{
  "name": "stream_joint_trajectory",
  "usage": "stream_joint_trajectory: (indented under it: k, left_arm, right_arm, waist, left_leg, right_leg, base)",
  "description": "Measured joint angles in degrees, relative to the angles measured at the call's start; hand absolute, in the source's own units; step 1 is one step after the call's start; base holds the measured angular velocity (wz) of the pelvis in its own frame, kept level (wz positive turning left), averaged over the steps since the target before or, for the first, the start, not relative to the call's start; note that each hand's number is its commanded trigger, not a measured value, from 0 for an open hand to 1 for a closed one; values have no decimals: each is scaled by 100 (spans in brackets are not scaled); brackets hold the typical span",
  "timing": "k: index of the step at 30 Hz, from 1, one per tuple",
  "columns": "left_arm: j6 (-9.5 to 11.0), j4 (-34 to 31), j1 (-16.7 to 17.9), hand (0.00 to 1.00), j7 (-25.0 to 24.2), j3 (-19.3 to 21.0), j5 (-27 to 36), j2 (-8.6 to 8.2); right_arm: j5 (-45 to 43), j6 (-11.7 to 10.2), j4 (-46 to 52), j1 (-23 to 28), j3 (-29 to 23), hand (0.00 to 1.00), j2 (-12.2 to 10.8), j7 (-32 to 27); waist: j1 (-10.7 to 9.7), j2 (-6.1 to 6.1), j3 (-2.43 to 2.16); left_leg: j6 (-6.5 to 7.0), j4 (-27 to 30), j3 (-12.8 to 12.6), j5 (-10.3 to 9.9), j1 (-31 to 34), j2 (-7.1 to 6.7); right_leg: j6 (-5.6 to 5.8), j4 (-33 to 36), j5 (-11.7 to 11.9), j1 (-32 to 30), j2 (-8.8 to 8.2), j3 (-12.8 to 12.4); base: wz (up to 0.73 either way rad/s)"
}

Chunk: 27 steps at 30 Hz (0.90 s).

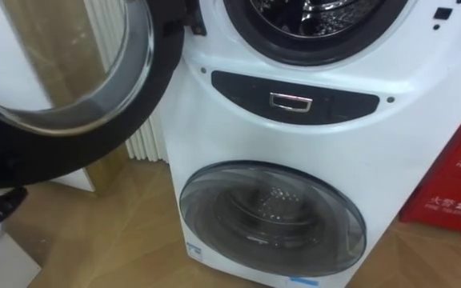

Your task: Pick clothes from washing machine

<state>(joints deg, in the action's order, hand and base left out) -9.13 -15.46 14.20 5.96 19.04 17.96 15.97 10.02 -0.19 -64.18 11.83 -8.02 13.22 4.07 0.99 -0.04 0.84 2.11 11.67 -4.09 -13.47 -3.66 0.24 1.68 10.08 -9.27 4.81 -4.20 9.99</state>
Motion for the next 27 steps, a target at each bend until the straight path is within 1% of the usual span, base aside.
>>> stream_joint_trajectory:
  k: [2, 4, 6, 8, 10, 12, 13, 15, 16, 17, 18, 19, 20, 21, 22, 23, 24, 25, 26, 27]
  left_arm:
    - [0, -1, 113, 0, -140, -223, 0, -62]
    - [0, -7, 159, 0, -216, -372, -1, -168]
    - [0, -7, 194, 0, -248, -509, -11, -234]
    - [6, -6, 253, 0, -283, -636, -23, -337]
    - [73, -4, 347, 0, -358, -719, -19, -379]
    - [105, 47, 403, 0, -517, -846, -18, -388]
    - [173, 129, 424, 0, -633, -960, -12, -392]
    - [264, 248, 436, 0, -756, -1303, -17, -391]
    - [286, 279, 435, 0, -820, -1394, -24, -390]
    - [317, 322, 433, 0, -989, -1574, -99, -385]
    - [325, 325, 433, 0, -1076, -1644, -129, -375]
    - [378, 355, 434, 0, -1271, -1869, -121, -346]
    - [454, 395, 433, 0, -1457, -2066, -121, -332]
    - [471, 413, 422, 0, -1543, -2152, -122, -331]
    - [487, 440, 410, 0, -1693, -2270, -122, -331]
    - [498, 466, 405, 0, -1833, -2347, -124, -326]
    - [505, 483, 395, 0, -1896, -2378, -125, -322]
    - [559, 554, 374, 0, -2025, -2397, -140, -322]
    - [639, 716, 335, 0, -2110, -2405, -187, -322]
    - [664, 809, 321, 0, -2141, -2404, -198, -320]
  right_arm:
    - [152, -7, 51, -40, 27, 0, -14, 43]
    - [291, -22, 50, -63, 66, 0, -16, 49]
    - [327, -33, 51, -59, 138, 0, -25, 75]
    - [342, -68, 49, -67, 191, 0, -40, 99]
    - [343, -102, 33, -115, 214, 0, -69, 111]
    - [355, -103, -29, -137, 230, 0, -103, 161]
    - [413, -105, -29, -155, 240, 0, -116, 214]
    - [551, -144, -34, -161, 390, 0, -128, 244]
    - [550, -160, -45, -166, 439, 0, -129, 250]
    - [547, -167, -73, -173, 463, 0, -139, 288]
    - [549, -167, -76, -169, 468, 0, -142, 302]
    - [543, -170, -76, -183, 473, 0, -142, 320]
    - [539, -173, -77, -228, 472, 0, -142, 339]
    - [539, -174, -77, -252, 471, 0, -142, 353]
    - [539, -175, -76, -304, 470, 0, -142, 366]
    - [538, -176, -70, -357, 471, 0, -144, 369]
    - [538, -176, -61, -381, 470, 0, -143, 369]
    - [537, -176, -62, -386, 460, 0, -143, 369]
    - [538, -175, -63, -369, 452, 0, -143, 362]
    - [538, -174, -63, -360, 451, 0, -143, 358]
  waist:
    - [-5, -21, 0]
    - [-6, -32, -6]
    - [-13, -52, -16]
    - [-21, -55, -20]
    - [-44, -55, -20]
    - [-53, -58, -21]
    - [-53, -57, -20]
    - [-77, -60, -21]
    - [-82, -60, -22]
    - [-93, -60, -22]
    - [-98, -62, -21]
    - [-137, -62, -20]
    - [-246, -62, -20]
    - [-293, -62, -20]
    - [-363, -67, -17]
    - [-401, -73, -13]
    - [-423, -79, -13]
    - [-494, -110, 2]
    - [-539, -99, -3]
    - [-538, -100, -5]
  left_leg:
    - [9, -4, 0, 4, 3, -8]
    - [12, -5, 0, 5, 9, -11]
    - [13, -4, 2, 6, 15, -10]
    - [14, -4, 2, 6, 13, -9]
    - [13, -7, -5, 6, 13, -6]
    - [13, -13, -17, 6, 6, -2]
    - [13, -25, -40, 6, -3, -2]
    - [14, -35, -58, 7, -6, -5]
    - [14, -35, -62, 7, -6, -5]
    - [14, -38, -78, 7, -6, -4]
    - [14, -44, -92, 7, -6, -4]
    - [14, -52, -129, 7, -15, -1]
    - [14, -57, -146, 7, -27, 3]
    - [14, -63, -171, 7, -40, 6]
    - [14, -89, -254, 7, -85, 8]
    - [13, -100, -341, 7, -108, 13]
    - [12, -104, -371, 6, -118, 23]
    - [10, -126, -401, 5, -157, 35]
    - [6, -170, -474, 4, -206, 51]
    - [2, -199, -515, 3, -214, 66]
  right_leg:
    - [31, -8, 19, -4, -2, -1]
    - [52, -17, 32, -7, -2, 1]
    - [53, -18, 32, -7, -2, 32]
    - [53, -18, 32, -4, -2, 48]
    - [53, -17, 32, -10, -2, 55]
    - [53, -17, 32, -8, -2, 94]
    - [53, -19, 32, -10, -2, 91]
    - [53, -24, 32, -7, -5, 82]
    - [53, -23, 32, -6, -5, 78]
    - [53, -23, 32, -5, -5, 74]
    - [53, -23, 32, -2, -5, 68]
    - [53, -34, 32, -1, -6, 67]
    - [55, -35, 31, 2, -5, 66]
    - [56, -35, 30, 0, -3, 56]
    - [57, -37, 29, -2, 11, 2]
    - [60, -37, 27, -2, 24, -50]
    - [62, -37, 26, -5, 29, -57]
    - [63, -39, 25, -10, 36, -57]
    - [63, -38, 25, -14, 47, -60]
    - [63, -38, 25, -20, 54, -59]
  base:
    - [0]
    - [0]
    - [0]
    - [0]
    - [0]
    - [-5]
    - [-9]
    - [-6]
    - [-4]
    - [-7]
    - [-13]
    - [-12]
    - [-13]
    - [-22]
    - [-35]
    - [-39]
    - [-33]
    - [-25]
    - [-26]
    - [-31]
